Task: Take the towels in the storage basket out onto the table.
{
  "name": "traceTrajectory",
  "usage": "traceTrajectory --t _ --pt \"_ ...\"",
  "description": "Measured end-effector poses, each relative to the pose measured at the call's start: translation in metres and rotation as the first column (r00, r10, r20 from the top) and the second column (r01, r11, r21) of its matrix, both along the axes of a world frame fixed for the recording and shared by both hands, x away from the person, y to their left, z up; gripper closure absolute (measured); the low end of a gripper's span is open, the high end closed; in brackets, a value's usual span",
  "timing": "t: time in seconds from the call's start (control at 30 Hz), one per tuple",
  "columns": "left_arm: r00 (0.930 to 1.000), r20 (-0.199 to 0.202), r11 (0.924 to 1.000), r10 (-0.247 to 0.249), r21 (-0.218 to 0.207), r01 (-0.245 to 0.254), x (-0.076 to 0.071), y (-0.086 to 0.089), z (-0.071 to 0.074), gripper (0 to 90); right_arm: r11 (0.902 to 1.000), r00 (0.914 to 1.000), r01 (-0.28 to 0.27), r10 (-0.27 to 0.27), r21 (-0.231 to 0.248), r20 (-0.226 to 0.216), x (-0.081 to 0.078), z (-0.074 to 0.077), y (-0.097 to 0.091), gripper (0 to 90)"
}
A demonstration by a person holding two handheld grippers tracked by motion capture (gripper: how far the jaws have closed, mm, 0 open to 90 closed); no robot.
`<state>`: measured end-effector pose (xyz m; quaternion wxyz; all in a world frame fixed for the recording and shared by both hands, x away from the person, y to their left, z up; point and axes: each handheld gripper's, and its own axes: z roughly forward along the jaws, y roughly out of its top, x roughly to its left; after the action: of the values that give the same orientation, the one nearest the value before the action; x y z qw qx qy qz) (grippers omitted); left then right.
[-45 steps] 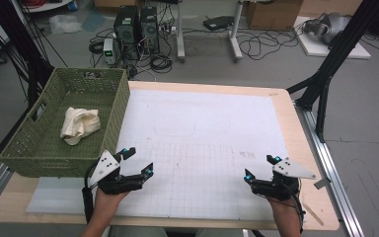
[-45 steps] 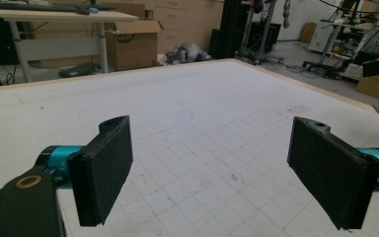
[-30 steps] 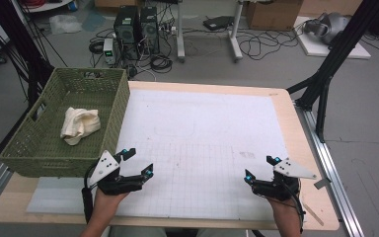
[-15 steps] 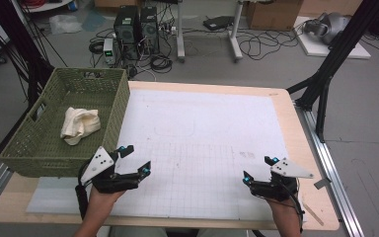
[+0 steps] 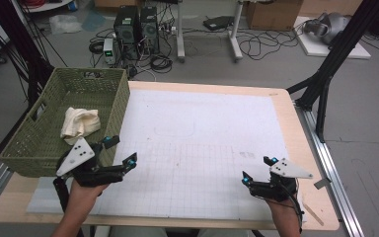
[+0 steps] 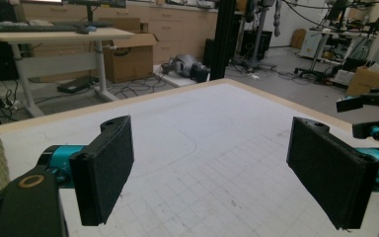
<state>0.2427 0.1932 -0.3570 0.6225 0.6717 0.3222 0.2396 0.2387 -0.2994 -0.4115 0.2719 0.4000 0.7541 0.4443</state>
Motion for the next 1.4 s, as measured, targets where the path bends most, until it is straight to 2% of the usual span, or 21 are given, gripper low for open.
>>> traceTrajectory --t 0.17,0.33,0.5,0.63,0.77,0.9,1.0,1.07,1.17,1.23,1.27,1.33,1.4 --pt "0.9996 0.026 0.9998 0.015 -0.013 -0.014 0.006 0.016 0.022 20.0 1.0 1.0 -0.001 0.001 0.006 -0.001 0.0 0.0 0.001 10.6" --pt "0.9986 0.035 0.9992 0.041 0.0 -0.041 0.017 0.035 0.044 19.7 1.0 1.0 -0.004 0.004 0.006 0.002 -0.001 0.001 0.002 10.6" --pt "0.9968 0.027 0.9972 0.075 -0.005 -0.075 0.03 0.054 0.058 19.7 0.9999 1.0 -0.006 0.007 0.011 -0.003 0.0 0.0 0.003 10.6" --pt "0.9929 0.013 0.9929 0.118 -0.013 -0.118 0.045 0.067 0.062 19.6 0.9999 1.0 -0.009 0.009 0.01 -0.002 0.001 0.0 0.003 10.6" --pt "0.9863 -0.027 0.9865 0.163 0.023 -0.162 0.064 0.075 0.06 19.7 0.9999 1.0 -0.008 0.008 0.011 -0.005 0.0 0.0 0.003 10.6" --pt "0.9768 -0.054 0.978 0.207 0.037 -0.205 0.079 0.084 0.057 19.7 0.9999 1.0 -0.005 0.006 0.013 -0.008 0.0 0.0 0.002 10.6" --pt "0.9676 -0.104 0.9716 0.23 0.083 -0.222 0.094 0.092 0.052 19.7 0.9999 0.9999 -0.004 0.004 0.01 -0.01 0.001 -0.001 0.001 10.6" --pt "0.9556 -0.137 0.9607 0.261 0.134 -0.243 0.105 0.098 0.048 19.7 1.0 0.9999 -0.004 0.004 0.007 -0.013 0.002 -0.002 0.001 10.6" --pt "0.9291 -0.191 0.943 0.317 0.169 -0.287 0.121 0.108 0.039 19.1 1.0 0.9999 -0.008 0.008 0.001 -0.013 0.002 -0.002 0.002 10.6" --pt "0.9166 -0.22 0.9374 0.334 0.181 -0.298 0.129 0.113 0.032 19.1 1.0 0.9999 -0.008 0.008 -0.002 -0.015 0.002 -0.002 0.002 10.6" --pt "0.913 -0.23 0.9353 0.337 0.193 -0.296 0.132 0.116 0.029 19.1 1.0 0.9999 -0.008 0.008 -0.002 -0.015 0.002 -0.002 0.002 10.6" --pt "0.9003 -0.253 0.9275 0.354 0.218 -0.304 0.138 0.119 0.024 19.0 1.0 0.9998 -0.004 0.004 0.004 -0.02 0.002 -0.003 0.002 10.6" --pt "0.8741 -0.301 0.9172 0.381 0.243 -0.316 0.146 0.123 0.015 19.0 1.0 0.9997 -0.002 0.003 0.004 -0.025 0.003 -0.003 0.001 10.6"
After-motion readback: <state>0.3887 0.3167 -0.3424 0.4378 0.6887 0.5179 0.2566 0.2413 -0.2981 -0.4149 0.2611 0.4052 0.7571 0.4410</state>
